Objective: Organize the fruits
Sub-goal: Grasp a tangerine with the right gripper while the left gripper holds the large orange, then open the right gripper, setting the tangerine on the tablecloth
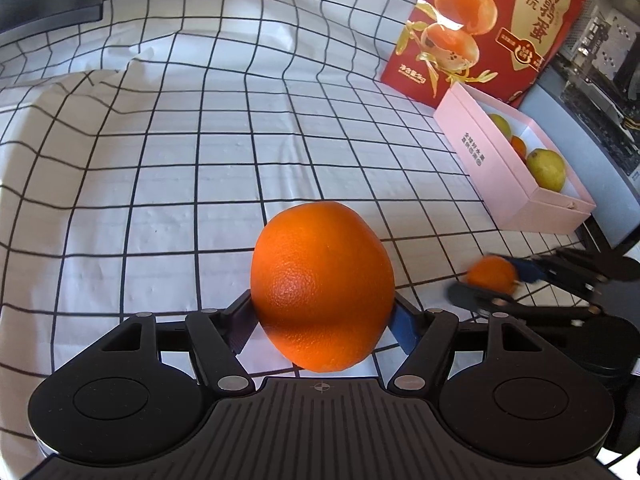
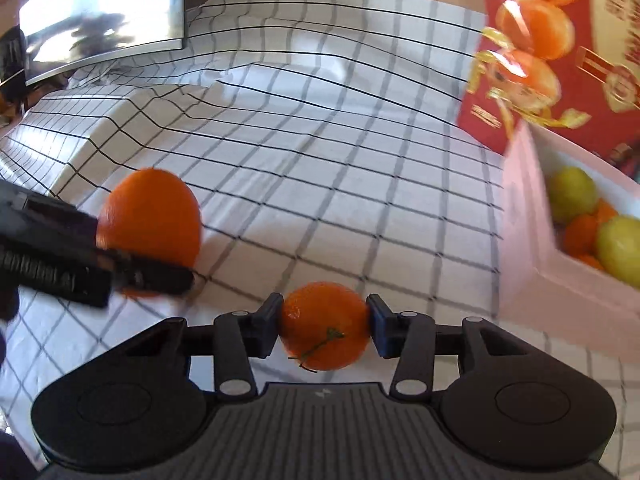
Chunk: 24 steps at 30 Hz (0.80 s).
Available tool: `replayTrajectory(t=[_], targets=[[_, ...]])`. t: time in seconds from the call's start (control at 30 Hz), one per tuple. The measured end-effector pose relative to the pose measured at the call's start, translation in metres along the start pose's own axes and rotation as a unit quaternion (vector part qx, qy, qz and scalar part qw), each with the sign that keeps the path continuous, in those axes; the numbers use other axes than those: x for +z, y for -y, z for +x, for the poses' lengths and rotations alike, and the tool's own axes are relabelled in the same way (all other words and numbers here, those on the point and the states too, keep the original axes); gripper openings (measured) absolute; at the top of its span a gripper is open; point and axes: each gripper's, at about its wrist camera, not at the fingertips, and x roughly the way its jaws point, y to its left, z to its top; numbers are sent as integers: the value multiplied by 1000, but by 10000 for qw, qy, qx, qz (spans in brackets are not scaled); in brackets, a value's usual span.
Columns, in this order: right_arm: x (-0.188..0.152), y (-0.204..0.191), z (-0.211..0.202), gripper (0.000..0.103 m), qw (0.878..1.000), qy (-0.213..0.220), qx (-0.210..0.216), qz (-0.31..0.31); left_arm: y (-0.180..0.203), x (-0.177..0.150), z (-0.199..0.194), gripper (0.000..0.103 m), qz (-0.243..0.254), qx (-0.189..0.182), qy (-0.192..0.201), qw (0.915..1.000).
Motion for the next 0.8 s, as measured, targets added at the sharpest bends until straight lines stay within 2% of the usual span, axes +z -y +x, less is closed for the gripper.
replayTrajectory(t=[0.2, 0.3, 0.43, 0.5, 0.57, 0.67, 0.8], targets=[[-28, 27, -24, 45, 9979, -69, -499, 396, 12, 13, 6, 75, 443, 9, 10, 9990], [-38, 38, -26, 45, 9961, -83, -573, 669, 20, 22, 15, 75, 613, 54, -33, 9981], [-41, 36, -28, 46, 9952, -24, -713, 665, 27, 32, 27, 76, 666, 61, -72, 9977], [-43, 33, -28, 50, 9948, 20, -802, 630, 29, 35, 32, 76, 642, 40, -96, 9979], [-45, 34, -28, 63, 9942, 39, -851, 663, 30, 37, 36, 76, 627, -28, -147, 9979], [-50, 39, -29, 76, 9921, 53, -878, 896, 31, 37, 42, 77, 626, -98, -202, 9978], [-57, 45, -29, 83, 9886, 154, -890, 1207, 37, 36, 43, 77, 738, 9, -205, 9971]])
